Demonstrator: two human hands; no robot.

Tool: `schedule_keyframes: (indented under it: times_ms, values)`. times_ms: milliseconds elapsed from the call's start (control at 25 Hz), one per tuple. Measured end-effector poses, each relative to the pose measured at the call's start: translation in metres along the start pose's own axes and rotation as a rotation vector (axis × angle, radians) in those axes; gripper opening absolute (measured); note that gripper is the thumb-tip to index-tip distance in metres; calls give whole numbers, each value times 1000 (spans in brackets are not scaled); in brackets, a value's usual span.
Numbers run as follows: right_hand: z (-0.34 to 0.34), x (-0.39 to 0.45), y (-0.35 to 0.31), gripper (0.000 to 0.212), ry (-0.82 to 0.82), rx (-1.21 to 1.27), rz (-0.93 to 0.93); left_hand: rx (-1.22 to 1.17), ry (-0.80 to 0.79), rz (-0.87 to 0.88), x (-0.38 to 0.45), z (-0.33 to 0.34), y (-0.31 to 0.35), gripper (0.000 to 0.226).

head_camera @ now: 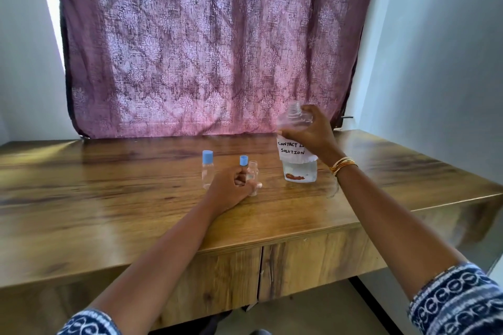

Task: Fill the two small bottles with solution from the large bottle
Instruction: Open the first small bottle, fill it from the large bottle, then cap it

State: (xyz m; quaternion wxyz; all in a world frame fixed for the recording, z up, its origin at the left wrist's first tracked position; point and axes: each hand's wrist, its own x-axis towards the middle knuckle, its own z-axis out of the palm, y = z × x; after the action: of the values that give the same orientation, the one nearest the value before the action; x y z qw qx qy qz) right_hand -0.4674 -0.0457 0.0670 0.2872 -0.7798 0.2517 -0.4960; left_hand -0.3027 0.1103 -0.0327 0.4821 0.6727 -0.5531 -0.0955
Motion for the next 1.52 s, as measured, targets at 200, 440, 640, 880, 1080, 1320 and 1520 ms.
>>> schedule_keyframes:
  times_ms: [200, 440, 640, 880, 1080, 1320, 1520]
  values:
    - [26, -13, 7, 68, 16, -224, -319, -53, 2, -37, 1, 0, -1, 41]
    - [51, -19, 30, 56, 20, -392, -557, -123, 69, -28, 2, 0, 3, 35]
    - [62, -21, 49, 52, 30, -469, -655, -131, 96, -38, 5, 0, 3, 30]
    - [66, -20, 54, 47, 49, -453, -691, -215, 115, 12, 7, 2, 4, 24]
    - [64, -20, 54, 49, 43, -446, -727, -249, 117, 30, 9, 3, 5, 21]
    - [62, -24, 50, 46, 42, -493, -758, -222, 130, 39, 9, 1, 5, 23]
    - [62, -23, 50, 40, 63, -524, -778, -216, 127, 31, 7, 0, 6, 23]
